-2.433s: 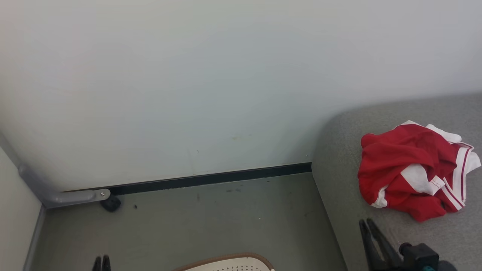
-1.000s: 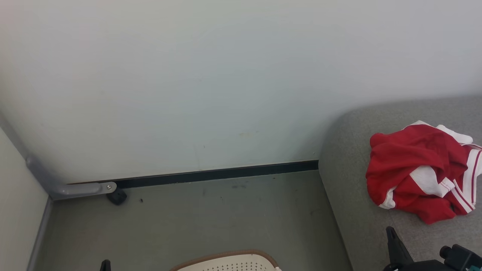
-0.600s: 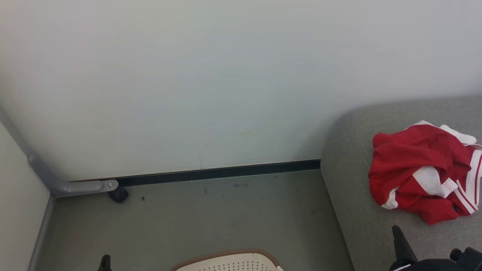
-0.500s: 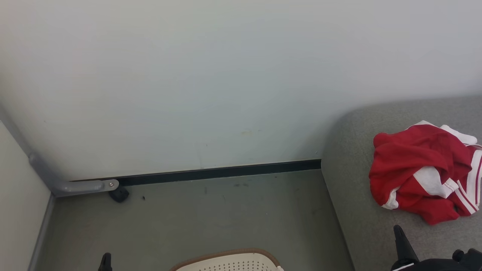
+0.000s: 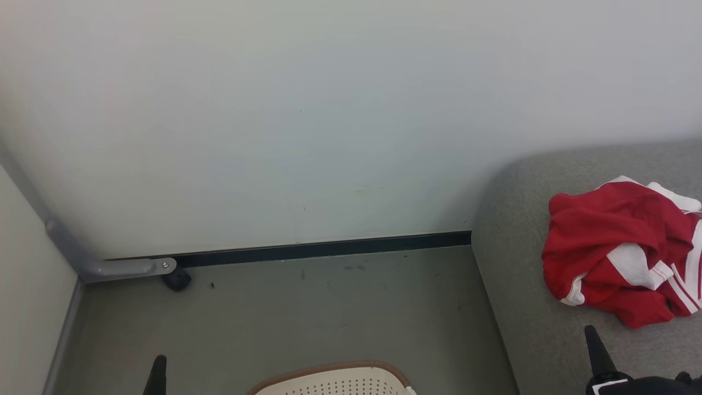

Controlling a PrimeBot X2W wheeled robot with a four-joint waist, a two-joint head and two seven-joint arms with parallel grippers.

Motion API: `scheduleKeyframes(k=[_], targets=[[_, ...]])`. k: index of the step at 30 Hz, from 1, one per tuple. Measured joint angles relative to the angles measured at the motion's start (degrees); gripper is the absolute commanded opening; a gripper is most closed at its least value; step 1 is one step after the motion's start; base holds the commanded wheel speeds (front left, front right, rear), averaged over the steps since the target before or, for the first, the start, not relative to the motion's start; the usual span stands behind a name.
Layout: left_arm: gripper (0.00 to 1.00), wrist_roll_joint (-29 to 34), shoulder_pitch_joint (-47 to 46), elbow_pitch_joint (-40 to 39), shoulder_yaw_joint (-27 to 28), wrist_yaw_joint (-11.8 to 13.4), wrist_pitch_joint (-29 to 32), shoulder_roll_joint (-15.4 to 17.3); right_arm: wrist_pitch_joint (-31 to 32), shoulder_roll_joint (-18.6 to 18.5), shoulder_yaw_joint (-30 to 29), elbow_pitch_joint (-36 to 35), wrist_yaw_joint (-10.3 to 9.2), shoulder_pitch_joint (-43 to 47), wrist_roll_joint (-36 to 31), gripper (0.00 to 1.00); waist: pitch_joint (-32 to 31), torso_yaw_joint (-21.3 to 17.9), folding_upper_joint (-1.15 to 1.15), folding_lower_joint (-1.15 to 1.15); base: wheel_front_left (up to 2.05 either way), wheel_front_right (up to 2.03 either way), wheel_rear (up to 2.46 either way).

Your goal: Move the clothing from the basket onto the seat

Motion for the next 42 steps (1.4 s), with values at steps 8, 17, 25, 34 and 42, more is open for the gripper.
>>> scheduleKeyframes(k=[8, 17, 25, 34, 42], targets=[[0.0, -5.66, -0.84, 0.12, 0.67, -0.93, 1.6, -0.38, 1.67, 0.9, -2.63, -0.19, 1.18, -0.01, 5.87, 0.0, 0.18, 0.3, 0.0, 0.0, 0.0, 0.0, 0.0], [0.0, -12.27, -1.78, 0.22, 1.51, -2.43, 3.11, -0.73, 3.55, 2.01, -5.52, -0.32, 2.38, -0.01, 12.17, 0.0, 0.38, 0.64, 0.0, 0.0, 0.0, 0.0, 0.0], [0.0, -18.04, -2.43, 0.31, 2.38, -3.7, 4.68, -1.09, 5.1, 2.99, -8.11, -0.43, 3.45, -0.02, 17.59, 0.0, 0.56, 0.94, 0.0, 0.0, 0.0, 0.0, 0.0], [0.0, -21.27, -3.48, 0.46, 2.69, -4.22, 5.43, -1.55, 6.0, 3.53, -9.4, -0.49, 4.16, -0.03, 20.57, 0.0, 0.64, 1.07, 0.0, -0.01, 0.0, 0.0, 0.0], [0.0, -21.28, -3.48, 0.46, 2.69, -4.22, 5.43, -1.58, 6.0, 3.55, -9.42, -0.52, 4.16, -0.03, 20.57, 0.0, 0.64, 1.07, 0.0, -0.01, 0.0, 0.0, 0.0]])
